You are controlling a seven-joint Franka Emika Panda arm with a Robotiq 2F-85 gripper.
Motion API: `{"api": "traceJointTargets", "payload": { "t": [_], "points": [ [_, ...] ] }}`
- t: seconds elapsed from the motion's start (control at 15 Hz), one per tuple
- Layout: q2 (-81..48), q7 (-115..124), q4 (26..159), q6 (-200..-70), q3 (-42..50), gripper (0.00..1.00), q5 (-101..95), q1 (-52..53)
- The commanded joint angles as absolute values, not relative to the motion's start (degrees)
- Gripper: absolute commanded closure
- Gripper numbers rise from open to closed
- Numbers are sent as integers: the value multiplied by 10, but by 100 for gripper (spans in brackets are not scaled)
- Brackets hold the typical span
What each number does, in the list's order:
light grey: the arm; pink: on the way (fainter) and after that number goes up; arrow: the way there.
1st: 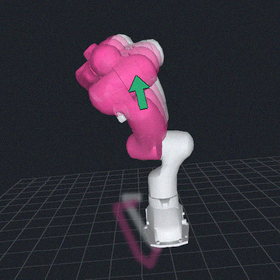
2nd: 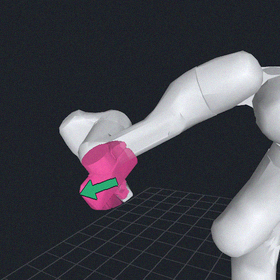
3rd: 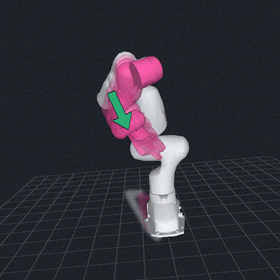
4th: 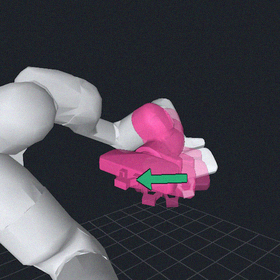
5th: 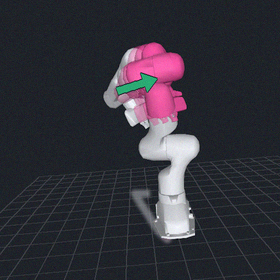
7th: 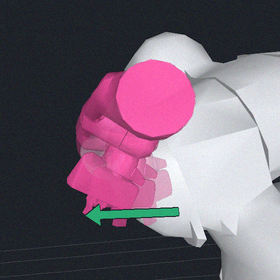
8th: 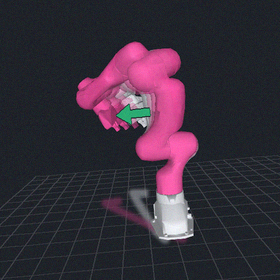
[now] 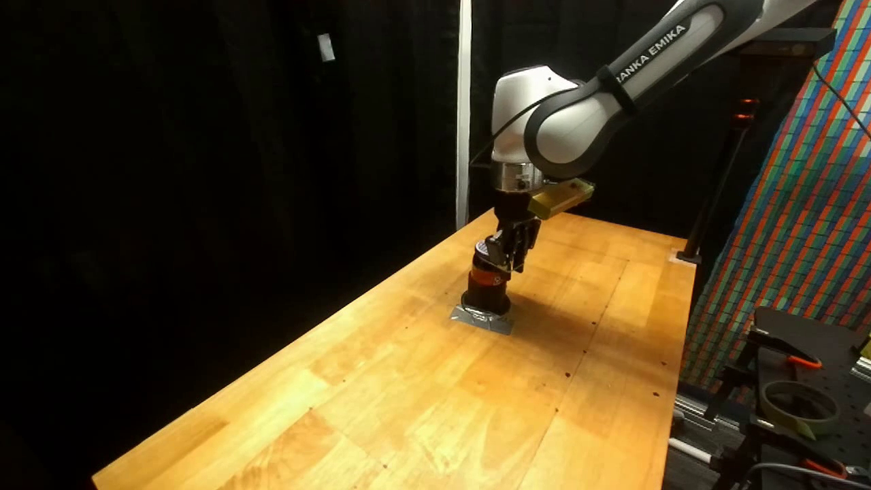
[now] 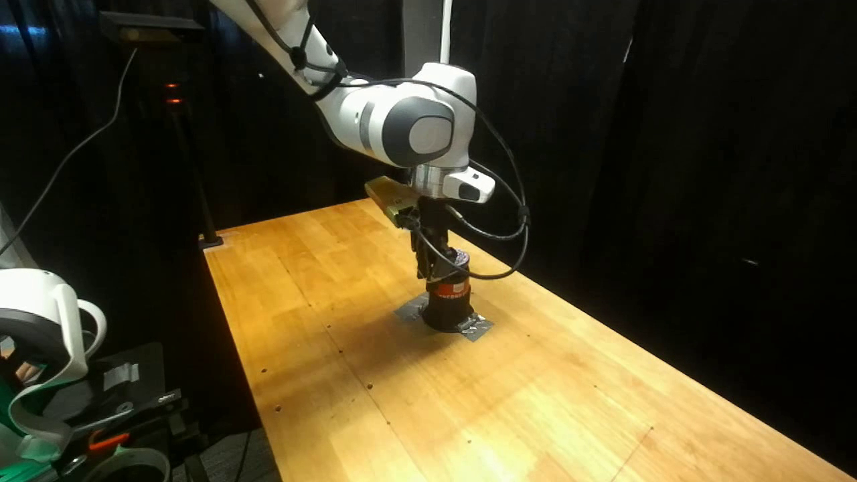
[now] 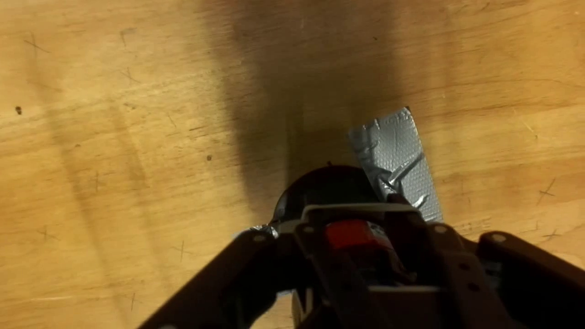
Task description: Place the rubber band on the brown cup
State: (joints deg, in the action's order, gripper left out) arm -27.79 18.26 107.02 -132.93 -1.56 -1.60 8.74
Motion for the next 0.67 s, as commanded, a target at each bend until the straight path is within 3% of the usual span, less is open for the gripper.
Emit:
{"api": "traceJointTargets", "payload": {
  "t": [0.0, 0.27, 0.33, 0.6],
  "points": [
    [-204, 209, 1188, -1420, -8, 89, -23, 101],
    [-153, 290, 1303, -1607, 15, 100, -44, 129],
    [-143, 315, 1331, -1655, 29, 95, -58, 142],
    [-125, 465, 1413, -1826, 174, 92, -192, 253]
  ]
}}
